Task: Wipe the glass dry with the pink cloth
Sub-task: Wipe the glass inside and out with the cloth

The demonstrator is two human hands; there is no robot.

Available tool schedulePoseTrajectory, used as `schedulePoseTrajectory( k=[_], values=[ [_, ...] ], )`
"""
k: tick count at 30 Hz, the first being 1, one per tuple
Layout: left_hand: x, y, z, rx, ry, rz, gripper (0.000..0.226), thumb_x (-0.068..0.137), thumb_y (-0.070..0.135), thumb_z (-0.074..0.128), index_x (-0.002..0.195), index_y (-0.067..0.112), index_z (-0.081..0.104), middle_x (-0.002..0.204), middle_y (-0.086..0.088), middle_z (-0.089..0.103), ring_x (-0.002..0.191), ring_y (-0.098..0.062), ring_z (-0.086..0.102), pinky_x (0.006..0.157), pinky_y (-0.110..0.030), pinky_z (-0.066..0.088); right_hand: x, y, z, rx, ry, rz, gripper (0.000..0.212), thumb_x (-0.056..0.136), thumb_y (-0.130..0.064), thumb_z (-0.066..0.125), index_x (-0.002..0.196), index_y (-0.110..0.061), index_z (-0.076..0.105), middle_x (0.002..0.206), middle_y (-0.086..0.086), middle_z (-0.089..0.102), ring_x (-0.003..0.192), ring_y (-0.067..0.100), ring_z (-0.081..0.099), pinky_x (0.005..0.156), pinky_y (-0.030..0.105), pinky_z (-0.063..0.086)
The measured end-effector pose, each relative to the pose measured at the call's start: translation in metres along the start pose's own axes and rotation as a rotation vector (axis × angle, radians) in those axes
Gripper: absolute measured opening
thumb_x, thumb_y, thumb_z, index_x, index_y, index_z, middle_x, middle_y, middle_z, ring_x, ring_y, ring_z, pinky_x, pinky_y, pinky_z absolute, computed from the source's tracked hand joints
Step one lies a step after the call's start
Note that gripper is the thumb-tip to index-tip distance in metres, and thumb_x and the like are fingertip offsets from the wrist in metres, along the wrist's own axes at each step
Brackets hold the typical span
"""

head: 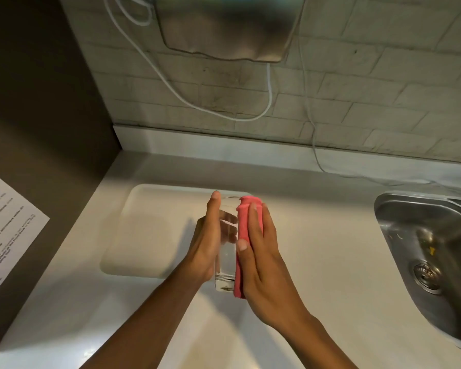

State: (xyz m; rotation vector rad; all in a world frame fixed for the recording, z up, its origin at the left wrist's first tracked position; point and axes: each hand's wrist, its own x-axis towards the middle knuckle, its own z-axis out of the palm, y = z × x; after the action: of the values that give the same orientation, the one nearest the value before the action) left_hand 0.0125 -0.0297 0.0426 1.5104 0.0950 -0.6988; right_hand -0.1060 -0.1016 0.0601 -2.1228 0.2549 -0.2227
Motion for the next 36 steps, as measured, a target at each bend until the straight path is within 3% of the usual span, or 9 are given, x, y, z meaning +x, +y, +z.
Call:
schedulePoseTrajectory(
  k=[3,10,15,20,23,27,30,34,36],
  values=[
    [-0.003,-0.005,-0.003,0.099,0.018,0.091,0.099,0.082,0.096,0.031,0.117,0.013,0.072,0.100,-0.008,0.084,0.094,-0.024,0.081,0.084,-0.041,0.063,0.001,-0.001,0.000,-0.019,0.001,-0.022,0.064,0.107,-0.035,0.025,0.159,-0.032,-0.011,0.168,-0.020,-0.022,0.146,-0.024,-0.019,0.117,0.001,-0.001],
    [-0.011,-0.009,-0.003,-0.040,-0.126,0.056,0.078,0.085,0.082,0.037,0.108,0.022,0.081,0.108,-0.008,0.086,0.105,-0.025,0.081,0.103,-0.052,0.060,0.010,-0.003,-0.006,-0.129,-0.008,-0.020,0.064,0.107,-0.051,0.021,0.158,-0.050,-0.017,0.169,-0.026,-0.025,0.143,-0.028,-0.015,0.111,-0.003,0.010],
    [-0.009,-0.001,-0.004,-0.137,-0.165,-0.056,0.092,0.098,0.078,0.034,0.129,0.001,0.073,0.125,-0.028,0.077,0.121,-0.040,0.073,0.110,-0.054,0.055,0.014,-0.002,-0.015,-0.104,-0.026,-0.032,0.063,0.109,-0.048,0.018,0.163,-0.038,-0.013,0.172,-0.022,-0.018,0.153,-0.012,-0.015,0.113,-0.003,0.002],
    [0.004,-0.003,-0.008,-0.292,-0.126,-0.184,0.096,0.088,0.089,0.041,0.114,0.007,0.083,0.103,-0.021,0.084,0.098,-0.036,0.082,0.084,-0.049,0.067,-0.010,-0.001,0.003,-0.221,-0.095,-0.090,0.058,0.106,-0.057,0.012,0.158,-0.055,-0.014,0.165,-0.028,-0.032,0.144,-0.025,-0.018,0.111,-0.002,0.011],
    [0.004,-0.012,-0.005,-0.367,-0.252,-0.223,0.084,0.090,0.086,0.042,0.096,0.018,0.090,0.098,-0.012,0.086,0.086,-0.024,0.085,0.067,-0.035,0.067,-0.007,0.000,0.005,-0.360,-0.087,-0.135,0.059,0.106,-0.051,0.016,0.160,-0.053,-0.008,0.168,-0.020,-0.032,0.153,-0.004,-0.025,0.116,0.008,0.001],
    [0.003,-0.018,-0.002,-0.278,-0.197,-0.162,0.083,0.096,0.081,0.040,0.129,0.014,0.076,0.118,-0.015,0.083,0.108,-0.028,0.081,0.084,-0.040,0.066,0.017,-0.008,-0.009,-0.251,-0.062,-0.065,0.060,0.109,-0.047,0.016,0.164,-0.040,-0.008,0.172,-0.017,-0.024,0.146,-0.019,-0.023,0.117,0.002,0.003],
    [0.004,-0.017,-0.001,-0.239,-0.177,-0.178,0.090,0.093,0.085,0.036,0.129,0.011,0.074,0.120,-0.017,0.082,0.112,-0.034,0.079,0.098,-0.050,0.062,0.017,-0.006,-0.013,-0.194,-0.058,-0.078,0.064,0.107,-0.046,0.015,0.164,-0.033,-0.011,0.172,-0.018,-0.022,0.154,-0.004,-0.023,0.130,0.024,0.007],
    [0.011,-0.008,-0.006,-0.305,-0.093,-0.208,0.090,0.090,0.087,0.039,0.121,0.010,0.074,0.096,-0.017,0.086,0.084,-0.034,0.085,0.067,-0.042,0.068,-0.004,-0.006,-0.006,-0.276,-0.142,-0.115,0.061,0.103,-0.061,0.010,0.159,-0.052,-0.014,0.163,-0.030,-0.036,0.156,-0.002,-0.016,0.125,0.022,0.022],
    [0.011,-0.007,-0.007,-0.372,-0.113,-0.235,0.087,0.087,0.088,0.044,0.109,0.012,0.080,0.085,-0.014,0.086,0.069,-0.028,0.084,0.056,-0.038,0.066,-0.003,-0.006,-0.005,-0.336,-0.159,-0.118,0.058,0.106,-0.057,0.015,0.159,-0.057,-0.007,0.165,-0.026,-0.034,0.158,0.005,-0.007,0.121,0.019,0.017]
  ],
)
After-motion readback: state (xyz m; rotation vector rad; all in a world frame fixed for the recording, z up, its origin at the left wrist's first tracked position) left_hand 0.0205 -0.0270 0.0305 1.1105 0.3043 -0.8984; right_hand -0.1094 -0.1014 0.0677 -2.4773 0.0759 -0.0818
